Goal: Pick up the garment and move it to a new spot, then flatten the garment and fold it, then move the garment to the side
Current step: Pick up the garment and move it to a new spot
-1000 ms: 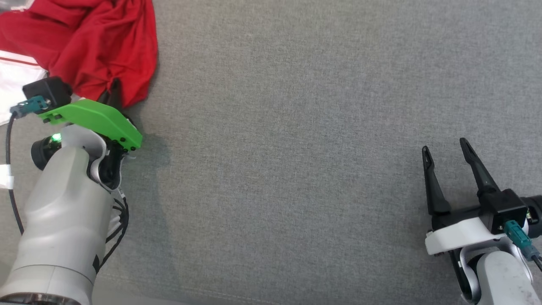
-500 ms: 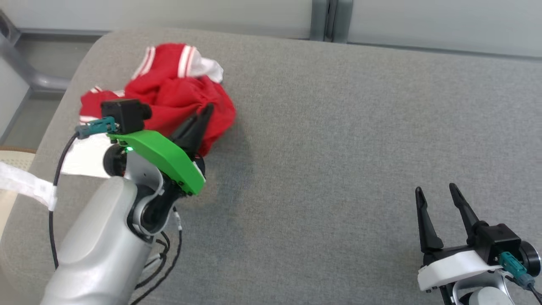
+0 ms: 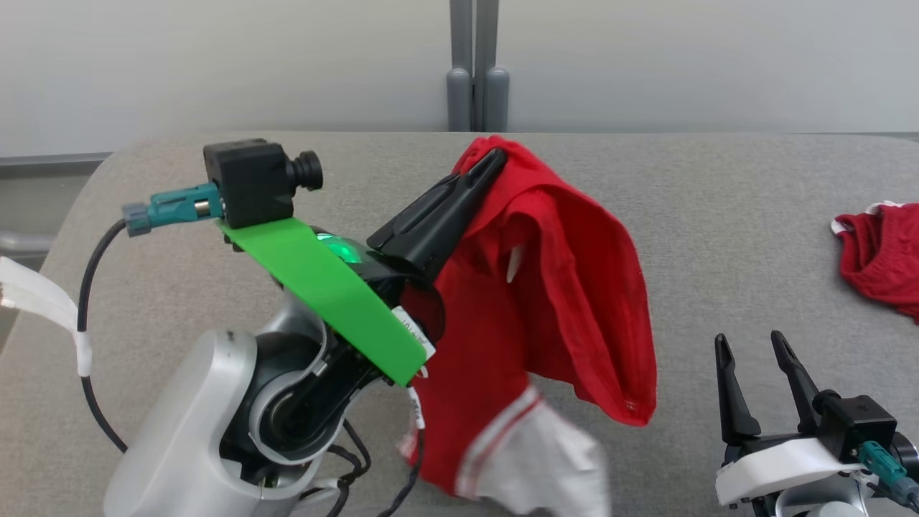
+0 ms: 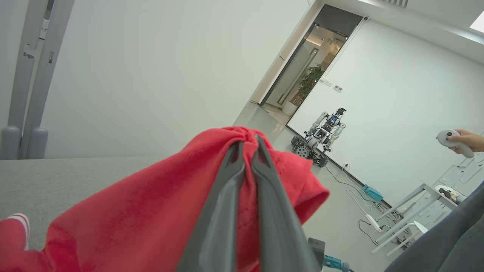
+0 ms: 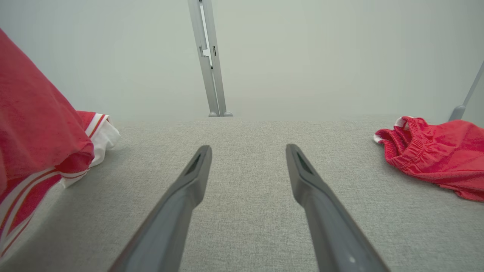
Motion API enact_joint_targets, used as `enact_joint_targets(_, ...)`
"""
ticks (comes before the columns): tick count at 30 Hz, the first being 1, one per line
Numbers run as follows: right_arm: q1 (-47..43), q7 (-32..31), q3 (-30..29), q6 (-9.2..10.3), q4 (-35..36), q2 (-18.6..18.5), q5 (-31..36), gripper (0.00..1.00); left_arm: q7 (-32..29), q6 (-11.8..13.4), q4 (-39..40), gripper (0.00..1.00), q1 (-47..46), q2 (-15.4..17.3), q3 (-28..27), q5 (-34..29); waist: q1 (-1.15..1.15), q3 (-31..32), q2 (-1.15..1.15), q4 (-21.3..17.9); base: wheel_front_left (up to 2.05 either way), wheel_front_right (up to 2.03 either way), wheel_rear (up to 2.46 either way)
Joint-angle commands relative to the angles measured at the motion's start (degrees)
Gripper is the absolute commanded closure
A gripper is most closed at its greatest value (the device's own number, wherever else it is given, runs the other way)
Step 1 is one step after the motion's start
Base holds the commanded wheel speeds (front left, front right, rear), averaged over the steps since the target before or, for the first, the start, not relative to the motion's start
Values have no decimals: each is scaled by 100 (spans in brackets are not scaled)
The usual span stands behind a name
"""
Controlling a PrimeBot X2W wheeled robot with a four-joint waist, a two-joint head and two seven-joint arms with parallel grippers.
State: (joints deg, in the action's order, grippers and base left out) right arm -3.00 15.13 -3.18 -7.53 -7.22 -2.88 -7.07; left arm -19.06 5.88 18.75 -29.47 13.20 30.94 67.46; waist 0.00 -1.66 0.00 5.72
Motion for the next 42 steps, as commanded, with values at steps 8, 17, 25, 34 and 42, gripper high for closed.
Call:
enact_joint_targets(8, 212, 2, 32, 9, -32, -8, -190, 0, -35, 689, 432, 100, -203, -607, -213, 515, 0, -161, 0, -818, 0, 0, 0)
enact_joint_targets(17, 325, 1, 45, 9, -67, -7, -237, 0, 346, 806, -9, 100, -357, -712, -543, 377, 0, -393, 0, -1260, 0, 0, 0)
enact_joint_targets(25, 481, 2, 175, 9, -111, -6, -252, 0, 665, 702, -1350, 100, -712, -768, -784, 248, 0, -422, 0, -1623, 0, 0, 0)
enact_joint_targets(34, 513, 1, 256, 9, -139, -7, -330, 0, 1193, 265, -2433, 100, -1471, -946, -916, 315, 0, -522, 0, -1974, 0, 0, 0)
enact_joint_targets(42, 578, 1, 227, 9, -161, -7, -339, 0, 1806, -110, -2975, 100, -2157, -1017, -905, 646, 0, -573, 0, -2084, 0, 0, 0)
